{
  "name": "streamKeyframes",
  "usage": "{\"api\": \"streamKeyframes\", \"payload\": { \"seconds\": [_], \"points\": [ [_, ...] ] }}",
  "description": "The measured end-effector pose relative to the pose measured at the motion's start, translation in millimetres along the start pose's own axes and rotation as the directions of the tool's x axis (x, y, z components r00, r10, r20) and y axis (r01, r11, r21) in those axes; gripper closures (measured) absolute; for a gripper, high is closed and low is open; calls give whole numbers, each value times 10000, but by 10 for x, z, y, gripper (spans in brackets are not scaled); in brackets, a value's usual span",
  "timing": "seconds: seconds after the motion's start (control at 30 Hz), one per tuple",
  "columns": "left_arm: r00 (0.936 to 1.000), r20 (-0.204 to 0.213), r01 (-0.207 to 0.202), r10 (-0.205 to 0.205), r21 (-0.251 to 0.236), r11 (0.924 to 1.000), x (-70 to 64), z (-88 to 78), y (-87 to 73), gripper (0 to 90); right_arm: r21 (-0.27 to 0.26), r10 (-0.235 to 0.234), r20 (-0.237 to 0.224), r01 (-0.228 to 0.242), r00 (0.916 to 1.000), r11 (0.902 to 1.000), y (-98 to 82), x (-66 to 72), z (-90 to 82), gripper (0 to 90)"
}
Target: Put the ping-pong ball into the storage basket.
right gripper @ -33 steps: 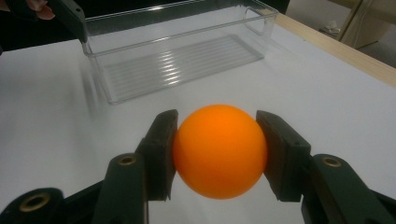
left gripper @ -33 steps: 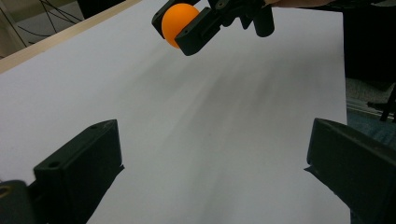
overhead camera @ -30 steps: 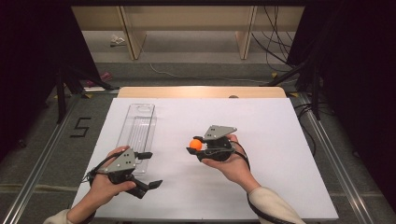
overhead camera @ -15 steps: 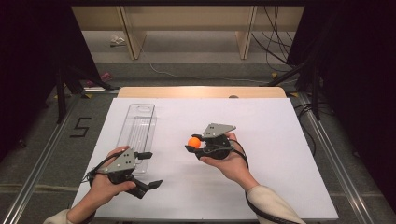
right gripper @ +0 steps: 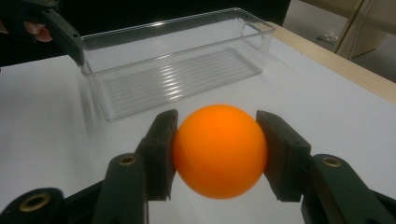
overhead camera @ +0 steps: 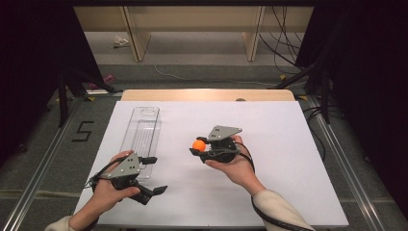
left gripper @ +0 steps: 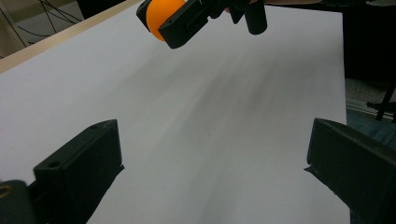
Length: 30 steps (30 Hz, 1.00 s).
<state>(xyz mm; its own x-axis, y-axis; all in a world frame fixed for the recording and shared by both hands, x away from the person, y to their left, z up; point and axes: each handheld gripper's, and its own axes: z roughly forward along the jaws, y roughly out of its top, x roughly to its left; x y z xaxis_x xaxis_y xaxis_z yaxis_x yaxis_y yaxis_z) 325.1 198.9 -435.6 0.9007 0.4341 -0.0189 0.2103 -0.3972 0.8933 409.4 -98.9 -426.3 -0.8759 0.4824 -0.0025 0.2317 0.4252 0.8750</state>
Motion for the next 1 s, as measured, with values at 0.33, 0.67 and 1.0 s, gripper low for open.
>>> {"api": "streamKeyframes", "payload": {
  "seconds": [0.33,0.67,1.0],
  "points": [
    [10000,3,1,-1,-7,10000,0,-1,0,30,-52,-14,-27,14,10000,10000,30,3,22,517],
    [10000,-9,-11,11,6,10000,1,-1,0,31,-119,-30,-37,30,10000,9999,64,10,44,517],
    [10000,-13,-10,10,-4,10000,0,-3,0,31,-182,-19,-48,19,10000,9998,86,13,63,517]
  ]
}}
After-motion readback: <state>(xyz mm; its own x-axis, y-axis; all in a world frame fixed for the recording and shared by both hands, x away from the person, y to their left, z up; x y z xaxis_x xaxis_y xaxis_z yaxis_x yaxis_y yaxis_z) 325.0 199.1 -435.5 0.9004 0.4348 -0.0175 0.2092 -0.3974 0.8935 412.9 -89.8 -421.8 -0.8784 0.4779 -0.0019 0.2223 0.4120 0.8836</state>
